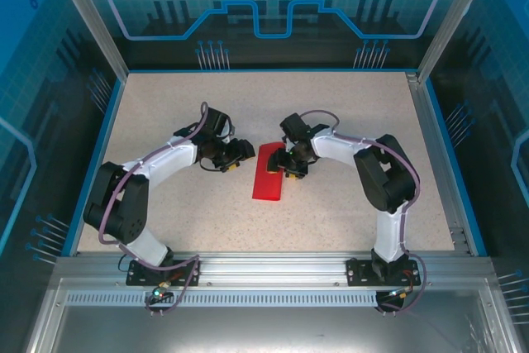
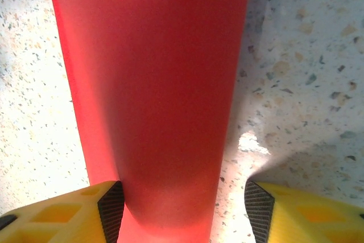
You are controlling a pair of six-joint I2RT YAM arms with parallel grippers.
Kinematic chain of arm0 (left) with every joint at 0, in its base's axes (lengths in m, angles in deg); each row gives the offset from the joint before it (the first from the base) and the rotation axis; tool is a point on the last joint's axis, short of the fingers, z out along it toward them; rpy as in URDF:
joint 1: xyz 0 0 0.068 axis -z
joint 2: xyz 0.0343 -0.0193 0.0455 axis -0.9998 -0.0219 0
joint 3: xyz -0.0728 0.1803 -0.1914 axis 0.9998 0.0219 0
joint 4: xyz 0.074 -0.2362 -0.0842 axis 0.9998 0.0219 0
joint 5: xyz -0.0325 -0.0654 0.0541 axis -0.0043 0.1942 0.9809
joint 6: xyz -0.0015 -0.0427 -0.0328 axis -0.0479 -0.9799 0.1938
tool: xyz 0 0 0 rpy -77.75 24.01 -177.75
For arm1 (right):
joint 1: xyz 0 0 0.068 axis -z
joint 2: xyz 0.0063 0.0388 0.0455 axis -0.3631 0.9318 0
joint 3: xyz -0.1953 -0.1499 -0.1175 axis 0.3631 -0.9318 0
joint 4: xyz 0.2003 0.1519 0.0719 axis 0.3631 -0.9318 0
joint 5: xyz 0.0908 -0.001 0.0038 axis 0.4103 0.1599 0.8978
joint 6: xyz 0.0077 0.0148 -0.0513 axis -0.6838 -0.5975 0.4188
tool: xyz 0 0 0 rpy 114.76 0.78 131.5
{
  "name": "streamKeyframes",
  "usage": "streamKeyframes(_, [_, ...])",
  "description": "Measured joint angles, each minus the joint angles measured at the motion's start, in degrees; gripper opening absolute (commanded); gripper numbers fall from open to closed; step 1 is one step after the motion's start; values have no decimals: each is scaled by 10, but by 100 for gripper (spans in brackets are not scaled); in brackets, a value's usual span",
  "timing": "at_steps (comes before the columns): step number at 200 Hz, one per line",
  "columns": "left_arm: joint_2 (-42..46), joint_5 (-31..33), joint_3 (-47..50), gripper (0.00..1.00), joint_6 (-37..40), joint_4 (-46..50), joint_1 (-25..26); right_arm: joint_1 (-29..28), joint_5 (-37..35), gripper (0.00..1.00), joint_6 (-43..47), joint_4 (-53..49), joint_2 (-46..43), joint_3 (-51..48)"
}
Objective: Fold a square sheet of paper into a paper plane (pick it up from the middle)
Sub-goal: Hold the square sheet of paper at the center of the table.
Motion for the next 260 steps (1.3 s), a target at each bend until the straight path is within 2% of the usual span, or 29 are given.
streamKeyframes(104, [12, 19, 13, 62, 0, 7, -2, -11, -26, 68, 3, -82, 40, 70])
streamKeyframes(260, [12, 19, 14, 62, 0, 7, -4, -10, -27, 63, 32, -130, 65, 109])
